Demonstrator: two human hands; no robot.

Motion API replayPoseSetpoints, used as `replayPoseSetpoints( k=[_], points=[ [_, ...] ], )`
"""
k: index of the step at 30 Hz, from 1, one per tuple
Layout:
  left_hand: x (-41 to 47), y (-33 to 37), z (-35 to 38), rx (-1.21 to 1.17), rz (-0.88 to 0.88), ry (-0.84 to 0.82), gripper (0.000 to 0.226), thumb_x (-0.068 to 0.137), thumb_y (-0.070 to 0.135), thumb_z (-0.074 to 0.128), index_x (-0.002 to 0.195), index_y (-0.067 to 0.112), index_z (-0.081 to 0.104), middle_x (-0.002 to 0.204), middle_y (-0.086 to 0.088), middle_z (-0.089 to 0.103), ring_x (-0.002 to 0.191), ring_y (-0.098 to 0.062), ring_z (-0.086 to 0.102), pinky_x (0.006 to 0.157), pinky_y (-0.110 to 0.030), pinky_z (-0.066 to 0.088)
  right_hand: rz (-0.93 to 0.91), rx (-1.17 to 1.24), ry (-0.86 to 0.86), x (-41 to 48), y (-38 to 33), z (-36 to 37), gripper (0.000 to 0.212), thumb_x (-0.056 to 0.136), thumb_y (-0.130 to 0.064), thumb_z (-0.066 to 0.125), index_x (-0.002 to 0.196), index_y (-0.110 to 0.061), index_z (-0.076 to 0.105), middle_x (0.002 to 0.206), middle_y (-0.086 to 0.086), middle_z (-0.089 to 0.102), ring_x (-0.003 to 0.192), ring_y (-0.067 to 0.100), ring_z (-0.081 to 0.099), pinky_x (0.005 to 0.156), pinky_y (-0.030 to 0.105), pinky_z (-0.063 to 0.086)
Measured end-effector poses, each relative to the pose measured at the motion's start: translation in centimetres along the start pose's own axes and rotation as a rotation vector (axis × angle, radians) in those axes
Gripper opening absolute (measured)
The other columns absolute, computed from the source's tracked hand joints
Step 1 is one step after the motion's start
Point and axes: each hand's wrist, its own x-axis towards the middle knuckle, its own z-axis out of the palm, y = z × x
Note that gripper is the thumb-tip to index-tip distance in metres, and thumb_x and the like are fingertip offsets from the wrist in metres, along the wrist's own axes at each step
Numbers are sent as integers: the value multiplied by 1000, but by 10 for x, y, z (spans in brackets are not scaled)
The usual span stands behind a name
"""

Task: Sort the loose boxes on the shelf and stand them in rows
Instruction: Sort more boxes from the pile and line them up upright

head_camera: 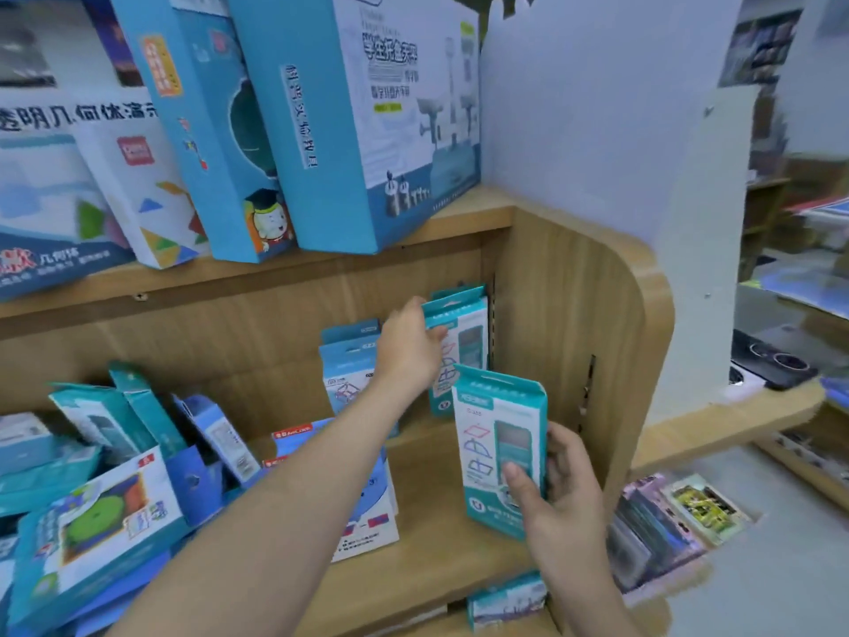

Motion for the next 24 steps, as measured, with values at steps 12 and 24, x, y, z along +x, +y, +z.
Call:
replayPoseSetpoints(
  k=[12,24],
  points=[
    [31,-14,44,20,-137,-63,55,83,10,67,123,14,30,118,-15,61,104,-33,63,85,-46,54,105,-192,-76,18,36,-6,25,86,-33,64,108,-36,54,99,-11,69,92,2,65,72,20,55],
    [45,-11,56,222,-120,-86,46,84,23,69,114,8,37,118,-16,63,103,-34,63,77,-38,50,38,-287,-159,24,42,-9,54,91,-23,59,109,-69,38,109,-23,64,103,0,61,84,28,55]
  ],
)
